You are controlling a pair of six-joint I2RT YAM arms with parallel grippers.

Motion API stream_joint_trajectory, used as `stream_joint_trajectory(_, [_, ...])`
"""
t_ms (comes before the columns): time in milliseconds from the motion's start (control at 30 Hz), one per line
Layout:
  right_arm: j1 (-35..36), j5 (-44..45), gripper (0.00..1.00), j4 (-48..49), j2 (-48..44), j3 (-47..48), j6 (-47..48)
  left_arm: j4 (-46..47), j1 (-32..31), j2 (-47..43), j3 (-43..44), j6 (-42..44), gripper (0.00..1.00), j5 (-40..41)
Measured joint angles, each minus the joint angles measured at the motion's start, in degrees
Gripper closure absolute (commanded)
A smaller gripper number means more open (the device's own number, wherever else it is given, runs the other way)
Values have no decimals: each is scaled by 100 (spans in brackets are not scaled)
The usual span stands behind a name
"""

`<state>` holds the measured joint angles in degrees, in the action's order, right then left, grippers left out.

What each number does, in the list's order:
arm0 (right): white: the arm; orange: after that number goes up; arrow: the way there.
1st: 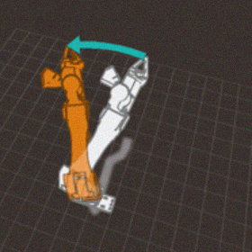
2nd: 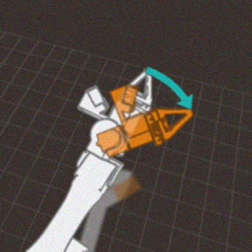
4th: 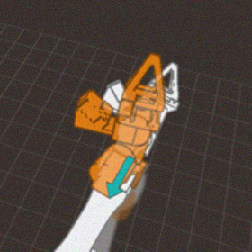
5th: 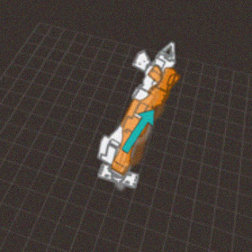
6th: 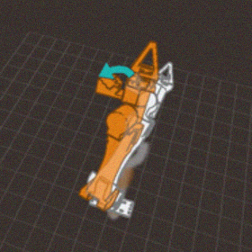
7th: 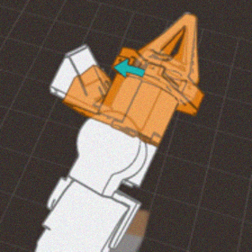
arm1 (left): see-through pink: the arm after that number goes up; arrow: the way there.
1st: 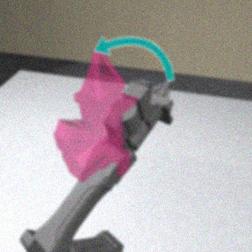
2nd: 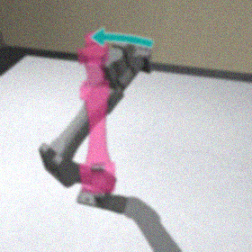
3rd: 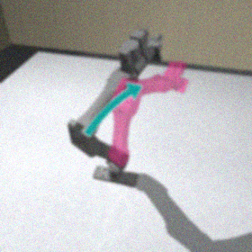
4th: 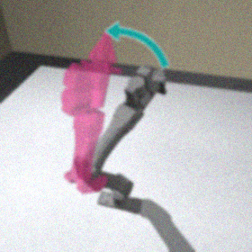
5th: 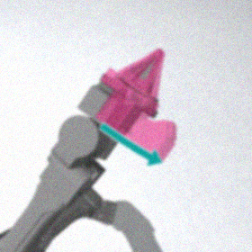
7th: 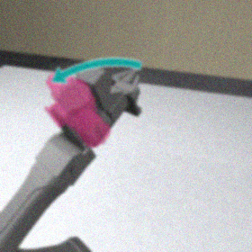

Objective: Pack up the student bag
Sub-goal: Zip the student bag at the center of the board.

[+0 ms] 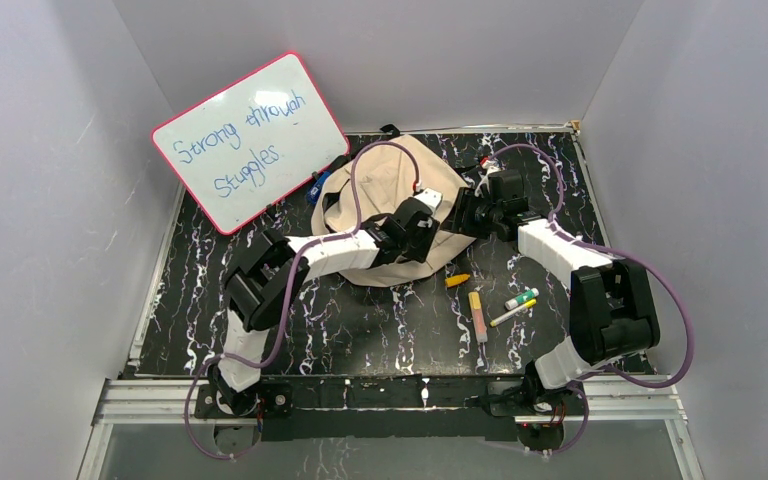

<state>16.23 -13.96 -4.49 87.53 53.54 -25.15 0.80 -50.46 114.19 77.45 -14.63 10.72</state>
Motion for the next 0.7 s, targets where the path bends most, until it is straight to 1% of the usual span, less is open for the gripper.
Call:
stream_joint_trajectory(233, [-4, -17, 45, 0, 2, 0, 0, -214, -90, 306, 197, 4, 64, 264])
stream_joint_trajectory(467, [-4, -52, 45, 0, 9, 0, 0, -446, -208, 487, 457, 22, 82, 610])
stream_joint_trajectory(600, [-4, -74, 45, 0, 11, 0, 2, -481, -232, 544, 557, 31, 98, 699])
stream_joint_trajectory(633, [-4, -81, 45, 2, 13, 0, 2, -490, -236, 544, 564, 35, 100, 697])
stream_joint_trajectory(700, [-4, -101, 45, 4, 31, 0, 2, -494, -249, 544, 568, 20, 100, 682])
